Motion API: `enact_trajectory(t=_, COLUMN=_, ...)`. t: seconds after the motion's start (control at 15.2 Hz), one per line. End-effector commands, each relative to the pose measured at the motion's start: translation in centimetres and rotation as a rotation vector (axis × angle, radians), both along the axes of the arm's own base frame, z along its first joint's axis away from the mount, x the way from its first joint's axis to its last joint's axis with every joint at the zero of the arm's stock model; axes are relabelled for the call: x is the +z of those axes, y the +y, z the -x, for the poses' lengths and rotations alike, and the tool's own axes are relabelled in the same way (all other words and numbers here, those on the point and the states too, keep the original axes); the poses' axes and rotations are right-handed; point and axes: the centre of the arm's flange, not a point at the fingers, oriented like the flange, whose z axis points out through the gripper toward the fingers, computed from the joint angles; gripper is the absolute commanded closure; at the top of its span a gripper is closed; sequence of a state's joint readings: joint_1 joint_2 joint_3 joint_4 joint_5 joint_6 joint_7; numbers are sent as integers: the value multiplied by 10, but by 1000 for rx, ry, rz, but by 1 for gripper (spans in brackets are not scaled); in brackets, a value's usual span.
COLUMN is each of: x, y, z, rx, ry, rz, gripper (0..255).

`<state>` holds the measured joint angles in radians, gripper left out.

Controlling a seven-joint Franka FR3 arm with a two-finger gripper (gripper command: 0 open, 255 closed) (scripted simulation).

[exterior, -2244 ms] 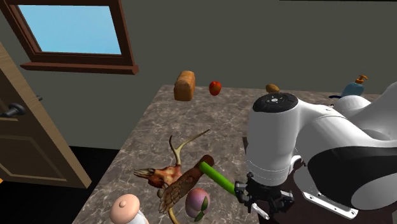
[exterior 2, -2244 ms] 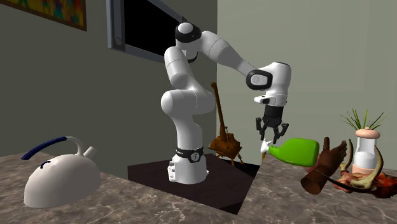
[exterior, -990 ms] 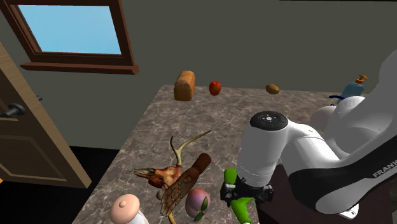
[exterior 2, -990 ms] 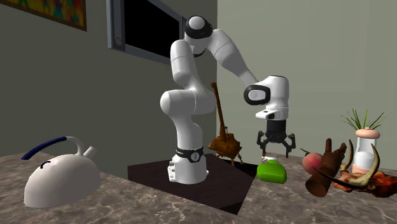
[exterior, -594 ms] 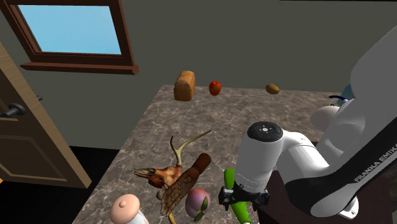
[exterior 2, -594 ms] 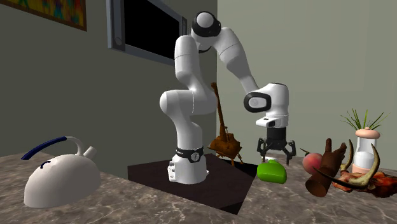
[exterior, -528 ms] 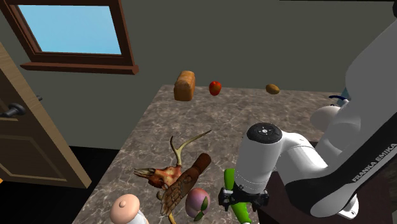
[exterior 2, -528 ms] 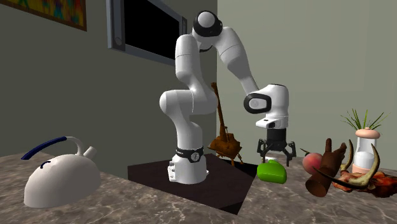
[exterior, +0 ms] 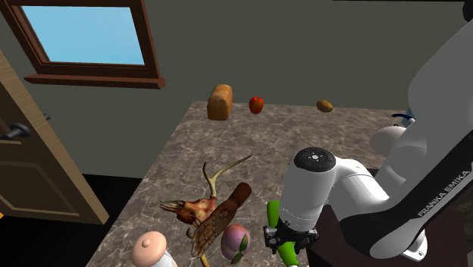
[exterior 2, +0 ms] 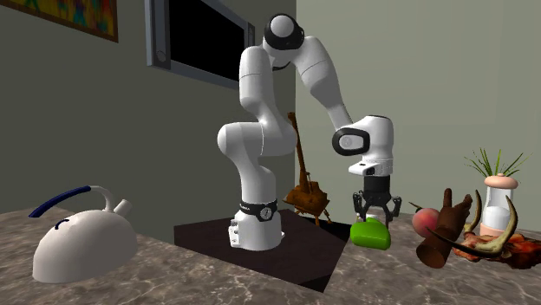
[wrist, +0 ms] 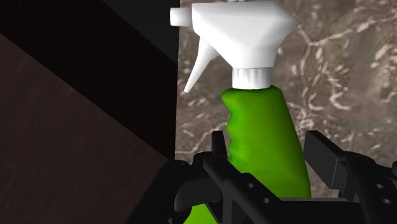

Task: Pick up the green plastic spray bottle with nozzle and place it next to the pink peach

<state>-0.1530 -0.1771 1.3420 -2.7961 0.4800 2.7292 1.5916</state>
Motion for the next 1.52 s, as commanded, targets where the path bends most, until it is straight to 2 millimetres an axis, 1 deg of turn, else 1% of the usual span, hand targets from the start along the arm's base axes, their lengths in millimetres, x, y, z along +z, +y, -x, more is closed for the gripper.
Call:
enact_trajectory(t=0.0, x=0, y=0, z=0, rx=0, ry=0, rz=0, gripper=255)
enact_trajectory(t=0.53, x=0, y=0, z=0, rx=0, ry=0, rz=0, gripper=255)
enact_trajectory(t=1.45, x=74, y=0, z=0, rx=0, ry=0, rz=0, gripper=255)
